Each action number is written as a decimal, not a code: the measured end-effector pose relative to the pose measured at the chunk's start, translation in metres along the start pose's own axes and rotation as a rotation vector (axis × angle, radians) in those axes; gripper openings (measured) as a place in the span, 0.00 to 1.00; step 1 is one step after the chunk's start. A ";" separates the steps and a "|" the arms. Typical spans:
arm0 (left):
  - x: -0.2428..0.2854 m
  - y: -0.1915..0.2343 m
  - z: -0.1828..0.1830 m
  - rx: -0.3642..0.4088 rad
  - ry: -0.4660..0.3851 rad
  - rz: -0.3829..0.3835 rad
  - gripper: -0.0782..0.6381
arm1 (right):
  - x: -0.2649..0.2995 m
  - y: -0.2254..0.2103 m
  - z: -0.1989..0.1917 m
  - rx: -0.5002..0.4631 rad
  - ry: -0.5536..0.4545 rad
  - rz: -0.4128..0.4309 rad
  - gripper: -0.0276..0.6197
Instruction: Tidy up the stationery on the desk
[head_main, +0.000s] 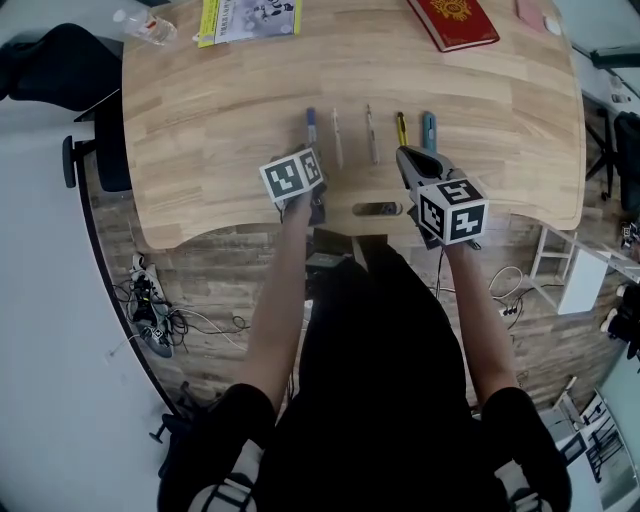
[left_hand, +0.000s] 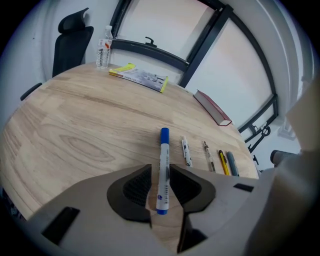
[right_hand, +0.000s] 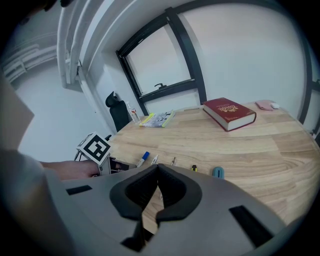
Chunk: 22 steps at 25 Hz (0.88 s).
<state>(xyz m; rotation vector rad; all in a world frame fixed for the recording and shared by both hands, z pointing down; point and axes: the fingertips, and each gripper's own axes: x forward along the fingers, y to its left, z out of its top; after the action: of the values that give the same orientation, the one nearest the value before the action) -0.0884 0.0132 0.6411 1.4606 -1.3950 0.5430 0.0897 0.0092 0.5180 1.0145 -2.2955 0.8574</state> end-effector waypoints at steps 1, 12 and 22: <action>0.000 -0.001 0.000 0.009 0.003 -0.003 0.29 | 0.000 0.000 0.000 0.000 -0.001 -0.001 0.08; -0.017 -0.008 0.011 0.074 -0.022 -0.010 0.29 | -0.006 0.000 0.011 -0.019 -0.027 -0.003 0.08; -0.053 -0.026 0.035 0.182 -0.083 -0.040 0.29 | -0.020 0.004 0.028 -0.040 -0.064 -0.013 0.08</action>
<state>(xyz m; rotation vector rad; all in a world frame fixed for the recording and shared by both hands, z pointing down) -0.0874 0.0030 0.5731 1.6700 -1.4067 0.6032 0.0940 0.0005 0.4843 1.0524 -2.3476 0.7806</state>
